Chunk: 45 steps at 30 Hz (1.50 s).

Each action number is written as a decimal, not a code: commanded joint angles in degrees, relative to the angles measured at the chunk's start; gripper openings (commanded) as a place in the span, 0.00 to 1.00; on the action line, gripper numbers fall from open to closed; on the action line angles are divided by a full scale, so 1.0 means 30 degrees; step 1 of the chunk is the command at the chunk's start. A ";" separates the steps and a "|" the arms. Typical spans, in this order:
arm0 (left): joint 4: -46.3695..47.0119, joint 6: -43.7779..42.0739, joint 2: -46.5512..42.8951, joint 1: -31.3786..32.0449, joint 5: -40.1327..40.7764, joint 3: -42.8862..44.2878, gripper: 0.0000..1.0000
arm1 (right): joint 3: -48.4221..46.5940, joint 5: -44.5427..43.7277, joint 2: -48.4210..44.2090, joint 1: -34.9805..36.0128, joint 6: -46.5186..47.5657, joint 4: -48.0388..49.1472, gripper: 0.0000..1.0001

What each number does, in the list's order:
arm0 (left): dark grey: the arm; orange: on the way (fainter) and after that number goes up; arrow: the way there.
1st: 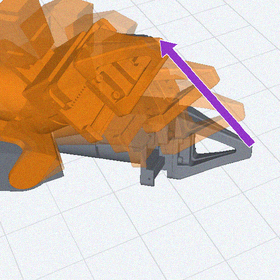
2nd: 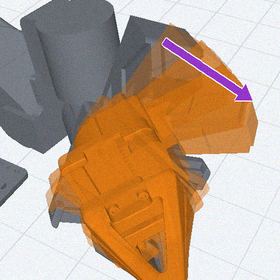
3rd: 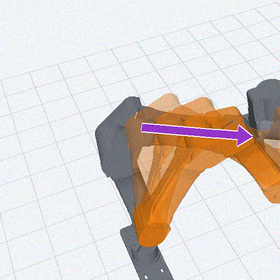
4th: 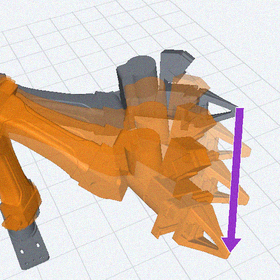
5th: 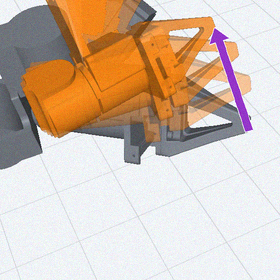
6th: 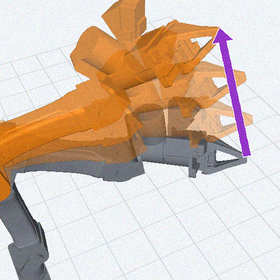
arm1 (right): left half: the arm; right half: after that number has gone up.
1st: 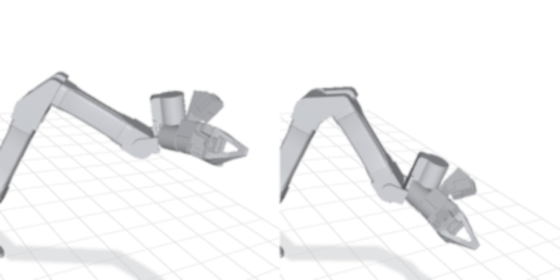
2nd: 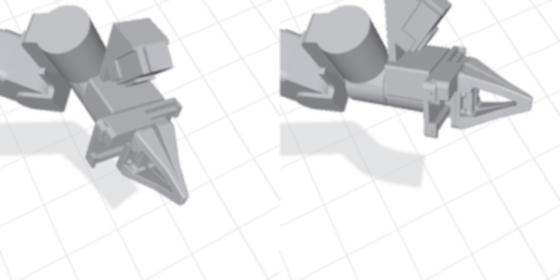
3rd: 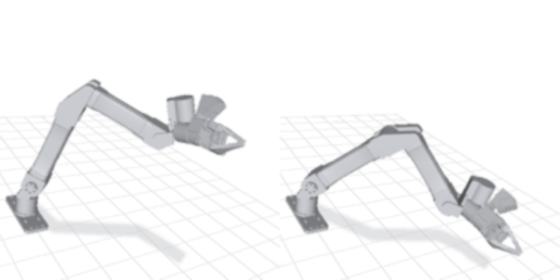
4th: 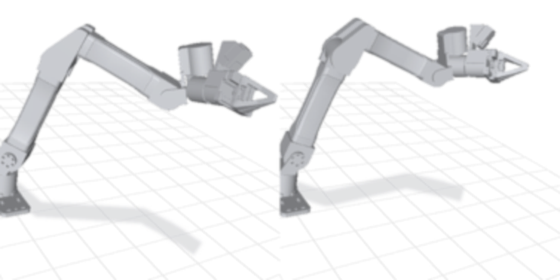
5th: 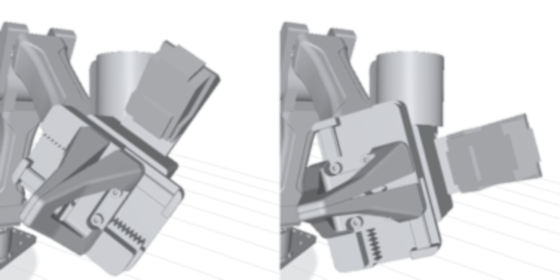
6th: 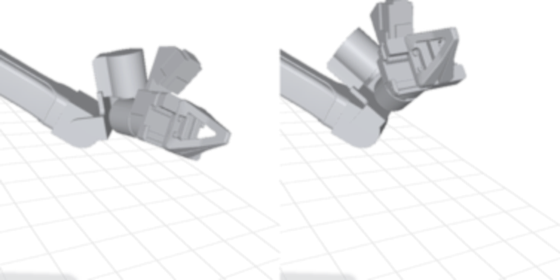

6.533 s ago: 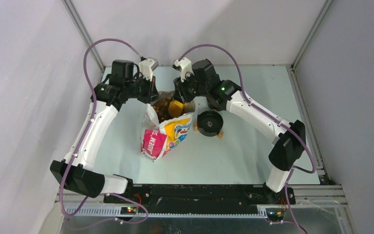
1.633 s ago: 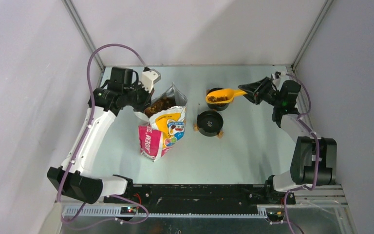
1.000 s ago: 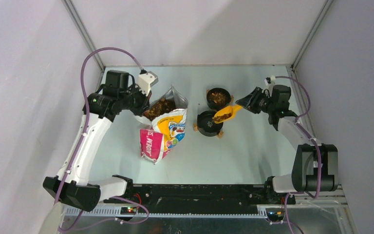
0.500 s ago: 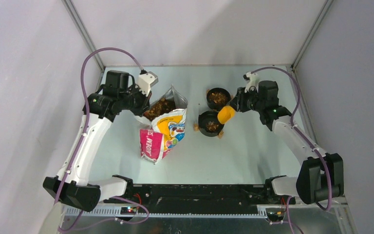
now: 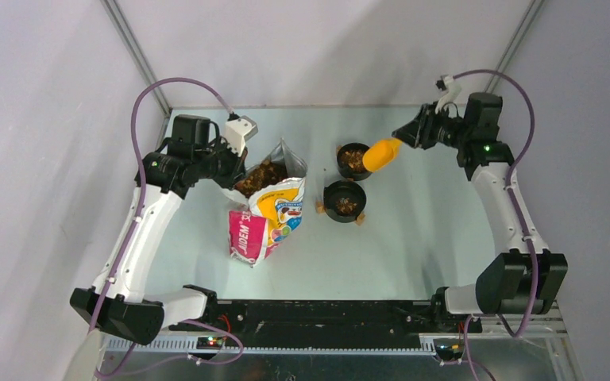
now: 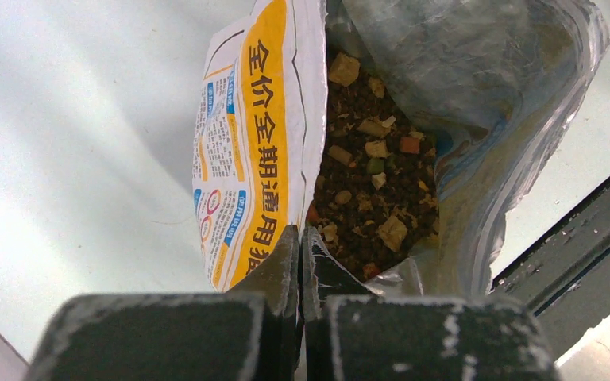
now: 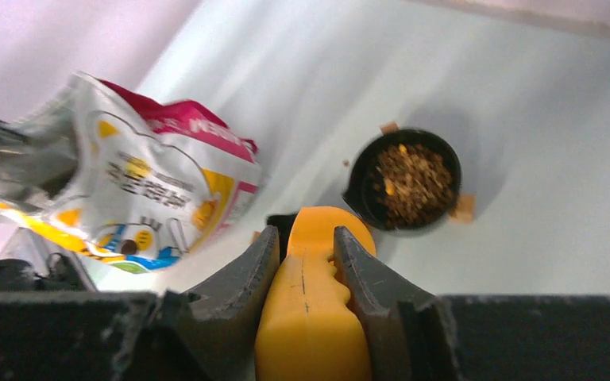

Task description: Serve the pet food

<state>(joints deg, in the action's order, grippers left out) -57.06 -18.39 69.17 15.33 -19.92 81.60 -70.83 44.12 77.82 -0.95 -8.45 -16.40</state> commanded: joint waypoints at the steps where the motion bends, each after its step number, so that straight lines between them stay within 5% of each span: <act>1: 0.0358 0.1144 -0.0883 0.0045 -0.1758 -0.0197 0.00 | -0.4059 0.2684 0.0751 0.0235 -0.1249 -0.1521 0.00; 16: 0.3532 0.5062 -0.0351 0.0046 0.0660 0.0538 0.00 | -1.0264 0.0920 0.1845 0.6903 -0.2368 -0.2123 0.00; 22: 0.4464 0.7042 0.0300 0.0046 -0.0396 0.1700 0.00 | -1.1886 -0.0176 0.2784 0.9384 -0.2466 -0.1522 0.00; 29: 0.4492 0.8136 0.0694 0.0045 -0.3563 0.2216 0.00 | -1.2759 -0.2965 0.4597 1.1746 0.0496 -0.3293 0.00; 40: 0.4064 0.7158 -0.0394 0.0086 -0.3039 0.0970 0.00 | -1.1507 -0.7339 0.5824 1.4466 0.3039 -0.3987 0.00; 45: 0.3945 0.7142 -0.0398 0.0075 -0.3115 0.0925 0.00 | -1.0753 -0.8544 0.6111 1.5462 0.6758 -0.3350 0.00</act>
<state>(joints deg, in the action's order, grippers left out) -49.34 2.98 70.48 15.25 -24.77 84.07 -104.68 23.55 96.09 43.44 1.74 -29.87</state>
